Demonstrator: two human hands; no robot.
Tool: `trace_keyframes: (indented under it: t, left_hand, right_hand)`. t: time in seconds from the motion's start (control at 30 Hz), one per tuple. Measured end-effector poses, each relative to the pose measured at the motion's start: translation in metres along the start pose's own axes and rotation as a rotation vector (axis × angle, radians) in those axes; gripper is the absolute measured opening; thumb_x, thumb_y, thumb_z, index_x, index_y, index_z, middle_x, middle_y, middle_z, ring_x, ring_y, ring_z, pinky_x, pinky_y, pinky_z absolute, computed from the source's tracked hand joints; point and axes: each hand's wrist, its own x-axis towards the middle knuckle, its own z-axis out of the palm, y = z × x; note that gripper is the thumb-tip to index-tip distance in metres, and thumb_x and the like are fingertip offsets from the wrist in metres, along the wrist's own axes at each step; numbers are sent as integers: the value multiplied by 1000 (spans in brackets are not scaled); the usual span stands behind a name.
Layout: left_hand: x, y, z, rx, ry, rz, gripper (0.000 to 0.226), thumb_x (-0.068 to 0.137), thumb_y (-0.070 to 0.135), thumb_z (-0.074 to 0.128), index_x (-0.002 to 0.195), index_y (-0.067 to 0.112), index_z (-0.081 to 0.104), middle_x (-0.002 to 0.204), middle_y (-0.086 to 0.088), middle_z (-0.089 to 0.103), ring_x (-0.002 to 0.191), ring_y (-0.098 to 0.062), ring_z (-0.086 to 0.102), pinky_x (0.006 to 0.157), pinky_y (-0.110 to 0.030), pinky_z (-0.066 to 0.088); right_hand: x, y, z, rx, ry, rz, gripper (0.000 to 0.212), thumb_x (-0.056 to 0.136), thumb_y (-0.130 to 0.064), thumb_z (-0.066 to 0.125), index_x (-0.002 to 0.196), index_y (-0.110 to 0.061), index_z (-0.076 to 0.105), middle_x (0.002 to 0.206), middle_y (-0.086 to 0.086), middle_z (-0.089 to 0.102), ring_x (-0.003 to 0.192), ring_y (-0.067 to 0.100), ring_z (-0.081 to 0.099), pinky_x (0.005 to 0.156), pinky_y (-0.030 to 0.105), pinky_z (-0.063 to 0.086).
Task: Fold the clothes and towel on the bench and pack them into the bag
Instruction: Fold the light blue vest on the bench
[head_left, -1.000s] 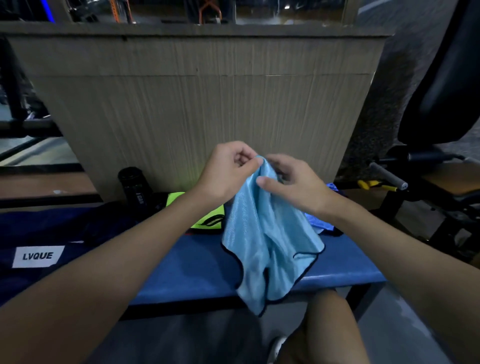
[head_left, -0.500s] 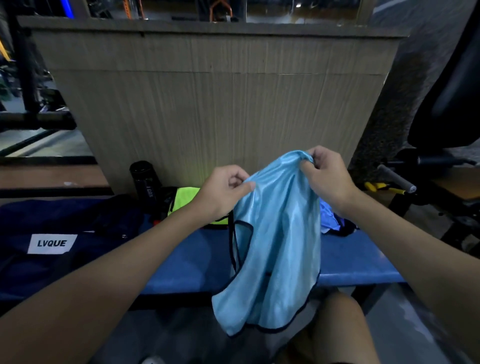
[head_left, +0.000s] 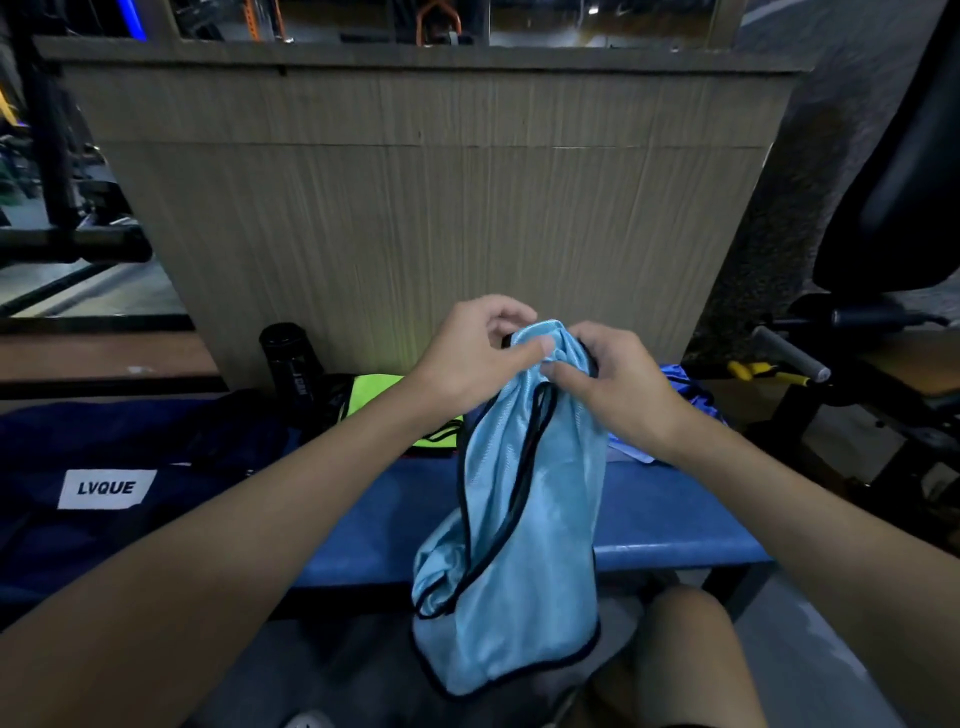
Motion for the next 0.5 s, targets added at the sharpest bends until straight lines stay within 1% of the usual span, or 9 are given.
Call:
trace_keyframes:
  t: [0.07,0.1,0.17,0.23,0.3,0.33,0.37,0.43,0.5]
  left_hand:
    - [-7,-11,-3,26,-89,-76,25,84,15,78,104,2,69,100,-16,74,90,-23,72,85,-43,57]
    - [-9,-17,-4,40,-109,-95,24,84,16,78,100,0,70,98,-20,74,86,-25,72,82,-46,58]
    - [-11,-20,-6,45,-81,-90,21,85,14,77,90,-4,70,93,-27,71,75,-20,64,74,-41,54]
    - [-10,-16,-7,18,-24,-76,23,85,16,77,85,-5,69,90,-31,69,73,-19,59,71,-39,48]
    - [-8,-5,-8,-31,17,-84,17,87,12,75,85,-4,70,88,-26,72,73,-20,63,71,-42,53]
    - [-6,-1,-8,-43,34,-85,13,88,11,74,85,-2,71,86,-22,74,72,-19,66,72,-42,56]
    - [-4,3,-8,-51,47,-83,12,88,12,74,83,1,71,85,-19,74,71,-18,67,72,-40,56]
    - [-1,6,-8,-66,65,-80,14,88,15,75,81,3,71,83,-19,74,69,-17,66,70,-37,55]
    - [2,7,-7,-87,68,-88,19,87,18,76,79,1,71,85,-25,72,69,-20,62,69,-38,52]
  right_hand:
    - [-2,1,-3,77,35,47,8,92,-15,67,94,-7,66,84,11,67,75,13,59,74,43,54]
    - [-2,2,-4,113,51,77,8,92,-15,67,94,-8,66,85,13,68,75,14,60,75,45,55]
    - [-1,7,-8,146,68,120,9,92,-16,67,96,-8,65,92,18,69,77,18,63,78,48,55]
    - [2,13,-9,137,61,145,13,92,-16,68,102,-9,63,97,18,69,83,17,64,82,47,55]
    - [4,19,-8,81,52,154,32,88,-19,71,116,-14,56,106,7,65,101,17,63,91,38,53]
    - [3,20,-7,33,69,130,44,85,-26,73,122,-19,51,110,0,60,109,16,58,95,34,48]
    - [1,19,-5,6,97,94,52,80,-33,72,125,-25,47,111,-5,57,112,15,53,98,30,43]
    - [-3,14,-1,52,134,14,48,76,-40,70,117,-29,49,106,-8,56,107,10,51,91,21,39]
    - [-6,6,4,91,47,-47,35,78,-34,78,104,-23,57,97,-5,59,93,5,54,80,13,39]
